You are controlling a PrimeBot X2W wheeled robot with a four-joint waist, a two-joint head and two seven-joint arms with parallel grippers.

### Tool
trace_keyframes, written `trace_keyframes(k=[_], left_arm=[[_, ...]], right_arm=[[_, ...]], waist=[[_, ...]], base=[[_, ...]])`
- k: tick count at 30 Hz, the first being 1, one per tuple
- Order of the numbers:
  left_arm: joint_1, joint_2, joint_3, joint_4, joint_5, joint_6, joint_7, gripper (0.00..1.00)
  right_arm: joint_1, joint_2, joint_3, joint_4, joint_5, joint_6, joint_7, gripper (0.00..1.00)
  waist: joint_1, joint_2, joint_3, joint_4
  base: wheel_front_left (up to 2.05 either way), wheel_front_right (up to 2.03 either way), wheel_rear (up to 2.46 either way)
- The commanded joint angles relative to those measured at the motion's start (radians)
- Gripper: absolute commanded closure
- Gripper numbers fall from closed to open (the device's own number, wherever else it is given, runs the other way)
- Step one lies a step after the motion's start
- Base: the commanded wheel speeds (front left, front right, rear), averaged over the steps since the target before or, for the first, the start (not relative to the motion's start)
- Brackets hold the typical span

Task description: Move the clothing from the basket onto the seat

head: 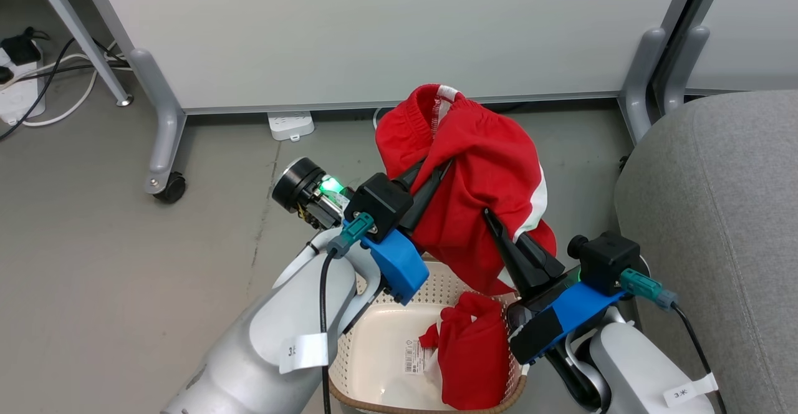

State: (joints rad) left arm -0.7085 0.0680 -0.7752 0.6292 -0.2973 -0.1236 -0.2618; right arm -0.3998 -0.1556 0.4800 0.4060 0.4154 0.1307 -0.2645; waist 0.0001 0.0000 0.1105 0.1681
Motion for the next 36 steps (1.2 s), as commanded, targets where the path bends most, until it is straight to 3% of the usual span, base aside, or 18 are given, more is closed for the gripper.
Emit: trace_keyframes(k=[1, 2, 3, 18, 36], left_arm=[[0.003, 0.0, 0.01, 0.001, 0.003, -0.002, -0.005, 0.89], [0.006, 0.0, 0.012, 0.005, -0.001, -0.002, -0.005, 0.25], [0.007, 0.0, 0.012, 0.005, -0.001, -0.002, -0.005, 0.0], [0.008, -0.004, 0.026, 0.009, 0.021, 0.001, -0.005, 0.0], [-0.003, -0.002, 0.022, -0.009, 0.037, -0.002, -0.004, 0.0]], right_arm=[[0.005, -0.004, 0.0, -0.004, -0.002, 0.0, 0.0, 1.0], [0.005, -0.005, 0.0, -0.005, -0.001, 0.0, 0.0, 1.0], [0.005, -0.005, 0.0, -0.006, -0.001, 0.0, 0.0, 1.0], [0.005, -0.015, -0.006, -0.017, -0.007, 0.0, 0.0, 1.0], [-0.059, -0.058, -0.169, -0.073, -0.088, 0.0, 0.0, 1.0]], waist=[[-0.0001, 0.0, 0.001, -0.001], [-0.0001, 0.0, 0.002, -0.002], [-0.0001, 0.0, 0.002, -0.002], [-0.0001, 0.0, 0.019, -0.017], [-0.0001, 0.0, 0.108, -0.128]], base=[[0.0, 0.0, 0.0], [0.0, 0.0, 0.0], [0.0, 0.0, 0.0], [0.0, 0.0, 0.0], [0.0, 0.0, 0.0]])
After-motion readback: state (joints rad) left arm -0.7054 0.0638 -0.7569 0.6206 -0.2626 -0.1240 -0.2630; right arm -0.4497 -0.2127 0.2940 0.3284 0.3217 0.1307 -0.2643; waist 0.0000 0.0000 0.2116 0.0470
